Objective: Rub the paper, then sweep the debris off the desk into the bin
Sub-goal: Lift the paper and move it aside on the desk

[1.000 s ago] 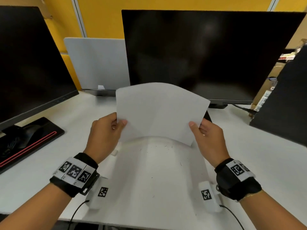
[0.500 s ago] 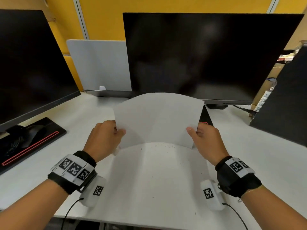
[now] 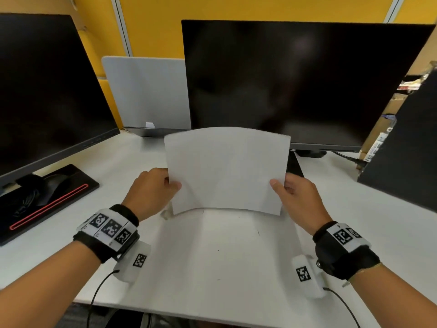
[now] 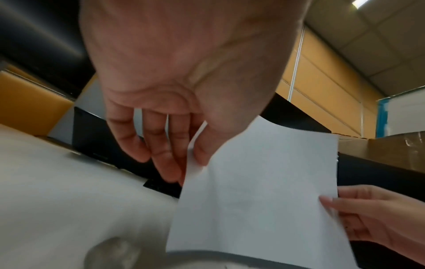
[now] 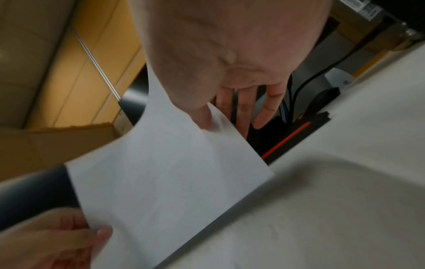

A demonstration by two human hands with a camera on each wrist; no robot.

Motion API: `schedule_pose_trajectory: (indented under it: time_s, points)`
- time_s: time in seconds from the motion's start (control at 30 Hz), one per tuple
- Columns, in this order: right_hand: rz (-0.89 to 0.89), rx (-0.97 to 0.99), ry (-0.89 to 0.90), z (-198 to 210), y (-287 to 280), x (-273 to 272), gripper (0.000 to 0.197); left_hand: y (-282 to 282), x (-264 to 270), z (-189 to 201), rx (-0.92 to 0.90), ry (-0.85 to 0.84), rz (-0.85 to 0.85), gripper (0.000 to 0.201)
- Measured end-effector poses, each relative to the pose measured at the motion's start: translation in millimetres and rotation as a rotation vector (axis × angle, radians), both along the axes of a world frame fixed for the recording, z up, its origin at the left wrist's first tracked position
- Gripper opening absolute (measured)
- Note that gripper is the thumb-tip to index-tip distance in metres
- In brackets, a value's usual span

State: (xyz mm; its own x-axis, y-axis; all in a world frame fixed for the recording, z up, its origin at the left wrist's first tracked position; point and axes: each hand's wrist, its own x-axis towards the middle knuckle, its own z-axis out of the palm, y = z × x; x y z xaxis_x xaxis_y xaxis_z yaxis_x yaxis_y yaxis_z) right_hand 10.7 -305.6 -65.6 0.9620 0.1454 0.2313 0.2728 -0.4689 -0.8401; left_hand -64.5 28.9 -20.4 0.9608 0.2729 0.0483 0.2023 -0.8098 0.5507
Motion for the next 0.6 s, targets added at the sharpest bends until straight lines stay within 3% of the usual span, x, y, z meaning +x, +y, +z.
schedule_pose_trajectory:
  time_s: [0.07, 0.13, 0.2, 0.3, 0.37, 0.43, 0.5, 0.6]
  points:
    - [0.017, 0.127, 0.023, 12.3, -2.5, -0.3, 0.046, 4.0, 3.5, 6.5, -0.114, -0.077, 0.029, 0.024]
    - [0.032, 0.120, 0.085, 21.2, -9.1, -4.6, 0.047, -2.1, 3.8, 13.6, -0.179, -0.108, 0.078, 0.032]
    - [0.066, 0.047, 0.201, 18.6, -13.3, -12.6, 0.035, -14.1, 2.5, 13.7, 0.008, -0.204, 0.098, 0.070]
    - [0.103, 0.019, 0.379, -8.0, -17.1, -19.8, 0.043, -61.1, -9.5, 10.7, 0.204, -0.446, -0.107, 0.083]
    - [0.125, -0.034, 0.450, -22.7, -16.8, -27.8, 0.046, -104.3, -18.5, -0.3, 0.100, -0.287, -0.445, 0.082]
    - [0.141, -0.115, 0.499, -30.5, -14.2, -35.0, 0.045, -141.1, -23.6, -19.6, 0.003, 0.119, -0.725, 0.084]
    - [0.138, -0.194, 0.505, -34.0, -13.3, -38.4, 0.044, -157.6, -20.5, -42.8, 0.039, 0.453, -0.825, 0.086]
    - [0.126, -0.261, 0.525, -35.5, -17.0, -38.0, 0.043, -142.1, -10.2, -66.7, 0.302, 0.492, -0.881, 0.088]
